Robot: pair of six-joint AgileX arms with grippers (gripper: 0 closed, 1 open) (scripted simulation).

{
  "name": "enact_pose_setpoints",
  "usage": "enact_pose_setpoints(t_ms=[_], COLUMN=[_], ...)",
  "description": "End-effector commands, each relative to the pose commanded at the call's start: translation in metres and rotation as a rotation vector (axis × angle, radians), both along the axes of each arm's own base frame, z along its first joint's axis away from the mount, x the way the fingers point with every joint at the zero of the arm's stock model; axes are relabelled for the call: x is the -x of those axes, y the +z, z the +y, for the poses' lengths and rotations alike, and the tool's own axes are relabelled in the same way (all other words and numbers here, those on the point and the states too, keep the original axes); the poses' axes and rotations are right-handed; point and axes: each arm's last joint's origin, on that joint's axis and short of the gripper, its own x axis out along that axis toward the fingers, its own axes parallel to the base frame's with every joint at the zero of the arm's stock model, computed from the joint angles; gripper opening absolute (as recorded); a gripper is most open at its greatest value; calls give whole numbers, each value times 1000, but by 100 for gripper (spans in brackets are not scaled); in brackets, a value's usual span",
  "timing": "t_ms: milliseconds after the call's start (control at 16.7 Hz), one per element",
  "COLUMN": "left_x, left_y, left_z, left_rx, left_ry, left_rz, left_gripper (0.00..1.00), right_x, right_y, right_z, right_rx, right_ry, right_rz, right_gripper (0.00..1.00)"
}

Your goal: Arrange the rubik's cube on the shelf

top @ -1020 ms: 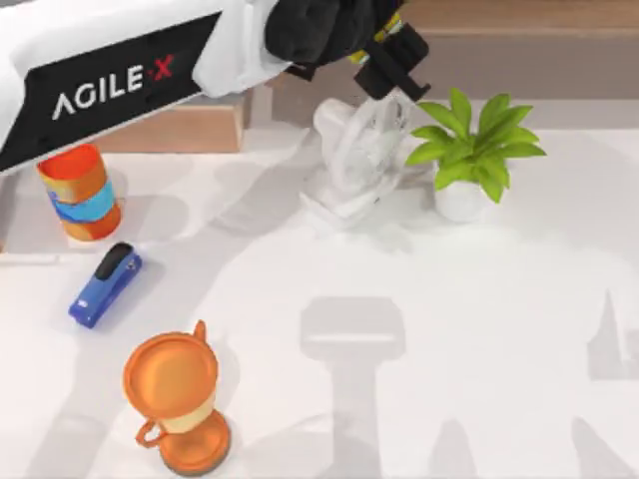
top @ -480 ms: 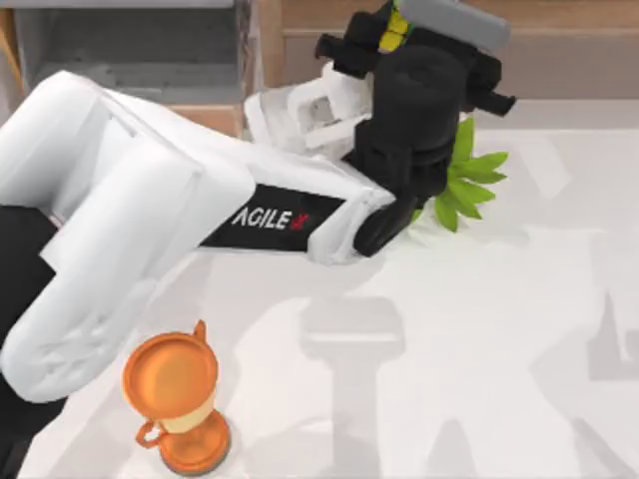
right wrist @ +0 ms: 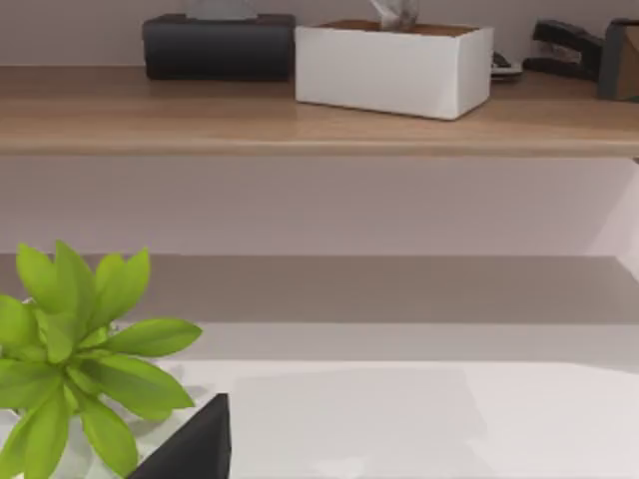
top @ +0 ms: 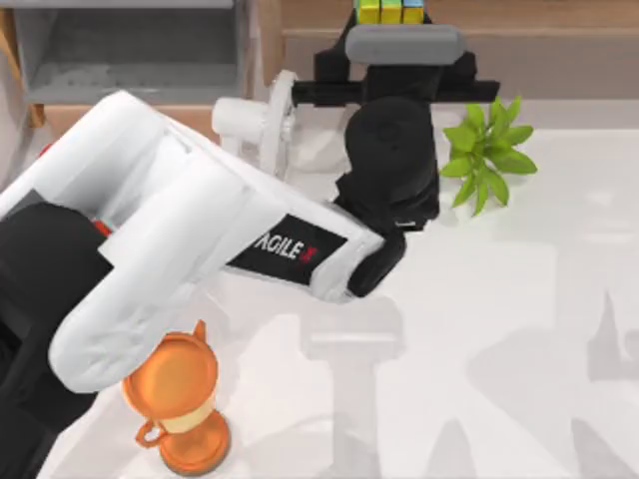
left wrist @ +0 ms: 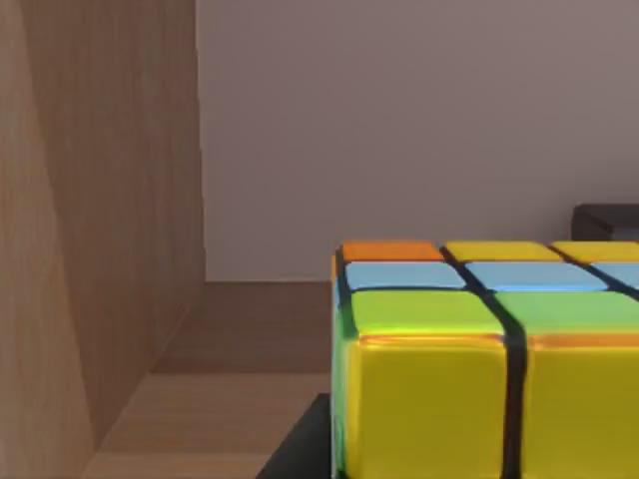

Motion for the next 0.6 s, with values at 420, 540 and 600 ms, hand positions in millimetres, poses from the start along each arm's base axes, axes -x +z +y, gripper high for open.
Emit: enact_pose_setpoints(t_ms=[420,540,600], left_x=[-2,-10,-17], left_y=[2,0,2], left_z=[2,1,-1], left_rx=[4,-4,-3], left_ry=[5,5,5], left_rz=[-4,1,-2], left_gripper=[0,0,0], right_x=[0,0,0], right_y=[0,0,0], right_z=[0,0,0], right_rx=[0,0,0], right_ry=[0,0,0], right_rz=[0,0,0], right_gripper=[100,100,100])
